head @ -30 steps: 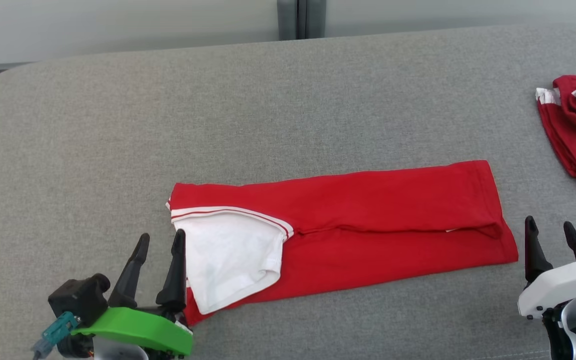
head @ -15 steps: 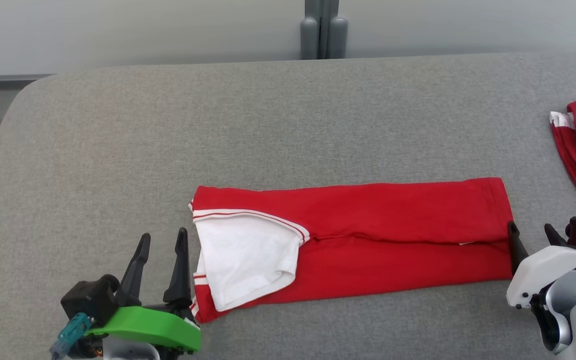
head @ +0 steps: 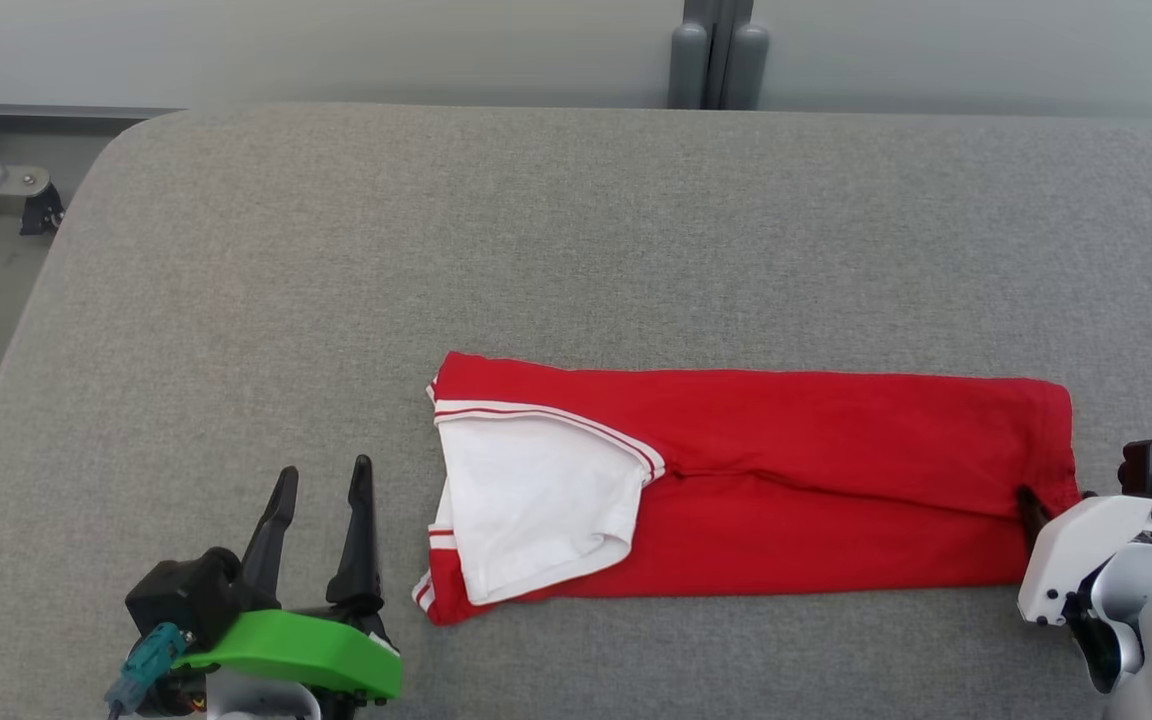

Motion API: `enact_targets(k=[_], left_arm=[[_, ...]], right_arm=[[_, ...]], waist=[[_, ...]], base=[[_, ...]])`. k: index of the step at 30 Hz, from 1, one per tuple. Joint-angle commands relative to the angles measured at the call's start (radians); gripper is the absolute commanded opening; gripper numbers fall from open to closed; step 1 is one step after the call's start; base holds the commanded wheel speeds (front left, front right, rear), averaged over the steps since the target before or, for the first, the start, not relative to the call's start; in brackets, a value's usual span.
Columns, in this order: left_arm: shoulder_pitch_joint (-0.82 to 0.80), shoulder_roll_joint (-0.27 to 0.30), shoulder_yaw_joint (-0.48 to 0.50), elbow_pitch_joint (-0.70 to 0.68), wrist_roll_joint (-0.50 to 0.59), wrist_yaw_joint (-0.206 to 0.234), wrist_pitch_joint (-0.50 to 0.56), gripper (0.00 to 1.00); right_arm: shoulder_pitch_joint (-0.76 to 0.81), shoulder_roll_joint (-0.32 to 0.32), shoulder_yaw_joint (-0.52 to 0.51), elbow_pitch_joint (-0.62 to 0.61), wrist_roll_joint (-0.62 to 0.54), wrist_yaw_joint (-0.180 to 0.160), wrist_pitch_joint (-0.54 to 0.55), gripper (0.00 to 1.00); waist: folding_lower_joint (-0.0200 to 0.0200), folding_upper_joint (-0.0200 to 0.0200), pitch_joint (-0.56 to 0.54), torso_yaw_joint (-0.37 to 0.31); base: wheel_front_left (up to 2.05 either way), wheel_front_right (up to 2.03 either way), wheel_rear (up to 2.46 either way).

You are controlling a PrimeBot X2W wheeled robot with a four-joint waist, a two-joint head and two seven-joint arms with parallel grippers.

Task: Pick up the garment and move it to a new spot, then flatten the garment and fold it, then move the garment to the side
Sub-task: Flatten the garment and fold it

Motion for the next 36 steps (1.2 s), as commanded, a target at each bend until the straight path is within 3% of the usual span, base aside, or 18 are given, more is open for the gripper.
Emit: enact_targets(k=[1,2,19,26,36], left_arm=[[-0.019,0.0,0.004,0.001,0.002,0.004,-0.006,1.0],[-0.019,0.0,0.004,0.0,0.002,0.006,-0.007,1.0],[-0.045,0.015,-0.013,0.026,0.016,-0.023,-0.017,1.0],[-0.068,0.023,-0.006,0.052,0.037,-0.017,-0.029,1.0],[-0.075,0.015,0.017,0.095,0.063,-0.024,-0.045,1.0]], right_arm=[[0.001,0.002,0.011,0.027,0.009,-0.002,0.006,0.22],[-0.003,-0.002,0.017,0.034,0.017,-0.002,0.002,0.0],[0.0,-0.092,-0.022,-0.04,0.083,-0.002,-0.079,0.0],[0.013,-0.049,0.002,-0.14,0.09,-0.002,-0.084,0.0],[0.071,0.033,0.183,-0.379,0.133,-0.001,-0.058,0.0]], waist=[[0.0,0.0,-0.002,-0.004],[0.0,0.0,-0.002,-0.008],[0.0,0.0,-0.044,-0.139],[0.0,0.0,-0.035,-0.152],[0.0,0.0,-0.045,-0.064]], base=[[0.0,0.0,0.0],[0.0,0.0,0.0],[0.0,0.0,0.0],[0.0,0.0,0.0],[0.0,0.0,0.0]])
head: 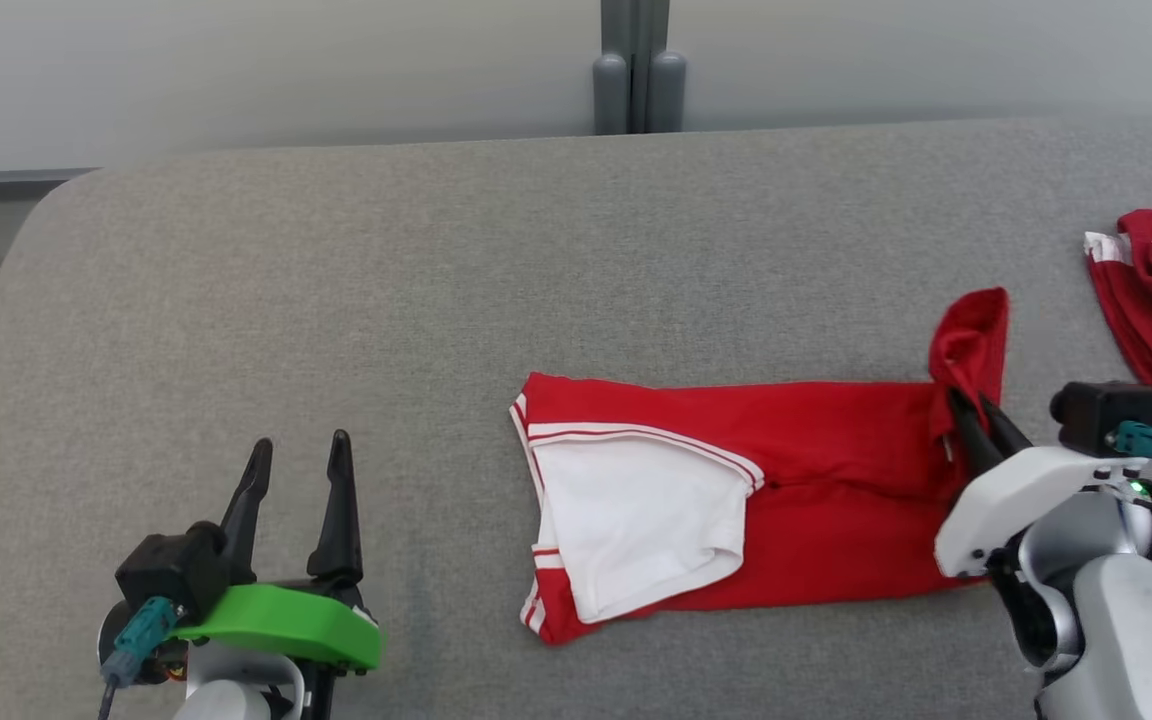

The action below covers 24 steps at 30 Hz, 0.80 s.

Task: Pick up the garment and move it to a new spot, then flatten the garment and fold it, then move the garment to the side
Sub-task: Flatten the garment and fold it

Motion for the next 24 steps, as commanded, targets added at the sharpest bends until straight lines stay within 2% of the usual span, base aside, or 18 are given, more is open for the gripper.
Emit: enact_targets(k=[1,9,15,21,22,23,24], left_arm=[[-0.003,0.0,0.004,0.003,0.013,-0.006,-0.004,1.0],[0.008,-0.014,0.006,0.006,0.021,-0.016,-0.009,1.0],[0.009,-0.026,0.01,0.012,0.024,-0.026,-0.009,1.0],[0.009,-0.036,0.018,0.017,0.028,-0.032,-0.01,1.0],[0.009,-0.038,0.019,0.018,0.029,-0.033,-0.01,1.0],[0.009,-0.04,0.021,0.019,0.03,-0.033,-0.01,1.0],[0.01,-0.042,0.023,0.019,0.031,-0.034,-0.01,1.0]], right_arm=[[0.018,0.012,0.036,-0.037,0.012,-0.001,0.007,0.0],[0.035,0.062,0.212,-0.132,0.062,-0.001,0.03,0.0],[0.007,0.08,0.299,-0.089,0.088,-0.001,0.037,0.0],[-0.022,0.084,0.347,-0.013,0.102,-0.001,0.027,0.0],[-0.029,0.084,0.35,0.006,0.107,-0.001,0.022,0.05],[-0.033,0.084,0.355,0.02,0.112,-0.001,0.02,0.25],[-0.041,0.085,0.363,0.034,0.117,-0.001,0.012,0.56]], waist=[[0.0,0.0,-0.008,0.046],[0.0,0.0,-0.004,0.143],[0.0,0.0,0.001,0.187],[0.0,0.0,0.004,0.201],[0.0,0.0,0.005,0.201],[0.0,0.0,0.006,0.201],[0.0,0.0,0.006,0.2]], base=[[0.0,0.0,0.0],[0.0,0.0,0.0],[0.0,0.0,0.0],[0.0,0.0,0.0],[0.0,0.0,0.0],[0.0,0.0,0.0],[0.0,0.0,0.0]])
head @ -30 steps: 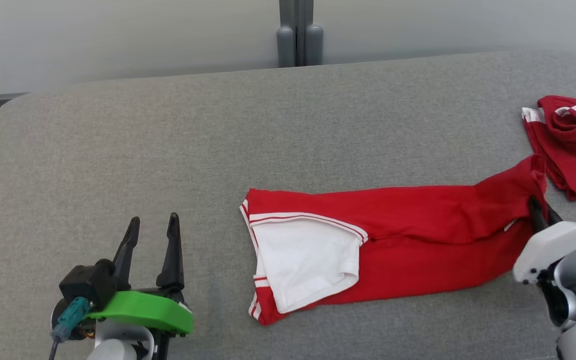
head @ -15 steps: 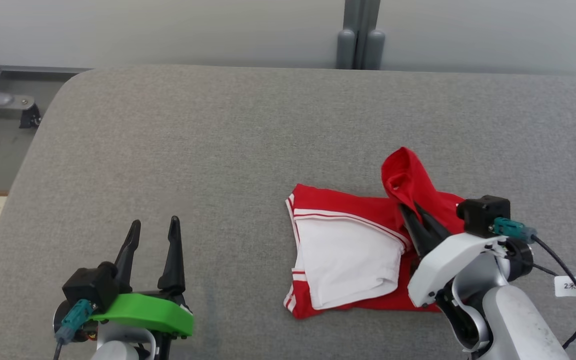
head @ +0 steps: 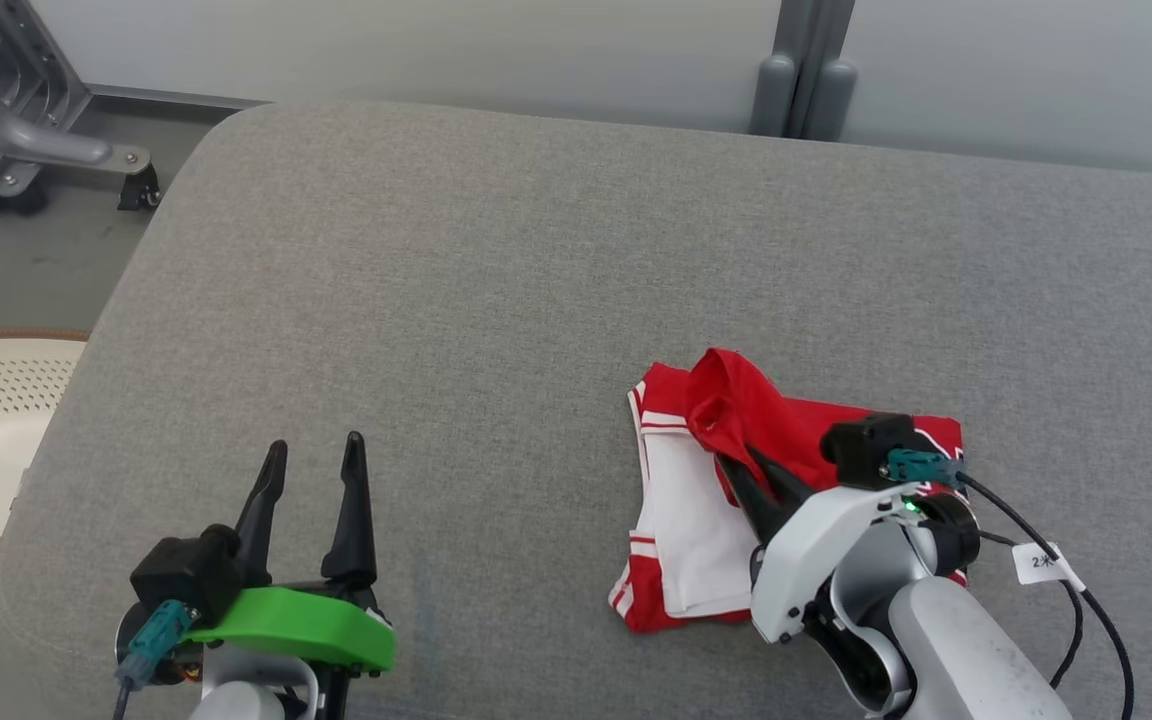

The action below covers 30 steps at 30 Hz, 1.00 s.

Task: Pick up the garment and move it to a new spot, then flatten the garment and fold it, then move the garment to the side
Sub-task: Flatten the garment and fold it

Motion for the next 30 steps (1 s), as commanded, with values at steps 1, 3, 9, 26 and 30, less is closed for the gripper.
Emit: enact_targets(k=[1,3,9,26,30], left_arm=[[0.006,-0.004,0.004,0.003,0.005,-0.004,-0.005,1.0],[0.007,-0.009,0.006,0.006,0.006,-0.009,-0.005,1.0],[0.012,-0.023,0.003,0.016,0.018,-0.02,-0.004,1.0],[0.035,-0.051,-0.014,0.038,0.044,-0.043,-0.004,1.0],[0.032,-0.053,-0.015,0.042,0.047,-0.045,-0.004,1.0]], right_arm=[[-0.019,-0.001,0.012,0.011,0.012,-0.001,-0.02,1.0],[-0.037,0.0,0.046,0.023,0.033,-0.001,-0.04,1.0],[-0.065,-0.001,0.137,0.01,0.081,-0.001,-0.106,1.0],[0.085,-0.037,-0.119,-0.12,-0.098,-0.001,-0.198,1.0],[0.118,-0.03,-0.135,-0.117,-0.118,-0.001,-0.195,1.0]], waist=[[0.0,0.0,0.001,-0.002],[0.0,0.0,0.002,-0.007],[0.0,0.0,-0.006,-0.031],[0.0,0.0,-0.027,-0.092],[0.0,0.0,-0.026,-0.097]], base=[[0.0,0.0,0.0],[0.0,0.0,0.0],[0.0,0.0,0.0],[0.0,0.0,0.0],[0.0,0.0,0.0]])
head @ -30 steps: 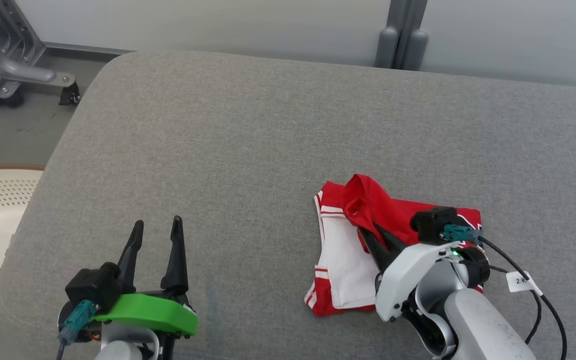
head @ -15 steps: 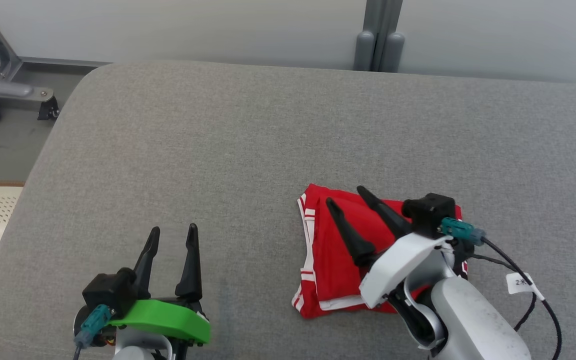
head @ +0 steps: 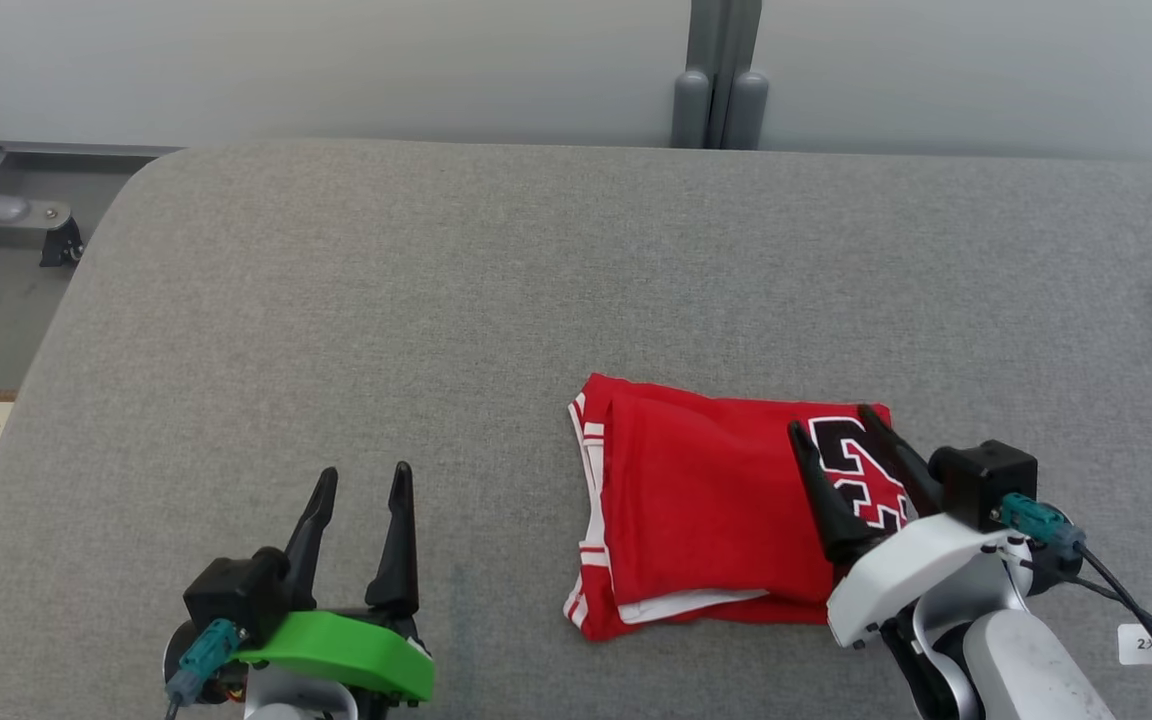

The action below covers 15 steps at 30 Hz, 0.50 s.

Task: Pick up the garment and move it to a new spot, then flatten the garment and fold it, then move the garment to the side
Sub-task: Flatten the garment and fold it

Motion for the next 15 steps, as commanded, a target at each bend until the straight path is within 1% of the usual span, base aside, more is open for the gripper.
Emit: enact_targets(k=[1,9,15], left_arm=[[0.005,0.0,0.001,0.004,0.014,-0.004,-0.003,1.0],[0.015,-0.008,0.01,-0.001,0.019,-0.009,-0.003,1.0],[0.038,-0.021,0.032,0.006,0.031,-0.013,-0.002,1.0]], right_arm=[[0.015,0.001,-0.005,0.001,-0.004,-0.001,-0.007,1.0],[0.057,0.02,-0.043,0.024,-0.011,-0.001,-0.042,1.0],[0.084,0.026,-0.062,0.023,-0.031,-0.001,-0.081,1.0]], waist=[[0.0,0.0,0.0,0.0],[0.0,0.0,-0.02,-0.005],[0.0,0.0,-0.053,-0.031]], base=[[0.0,0.0,0.0],[0.0,0.0,0.0],[0.0,0.0,0.0]])
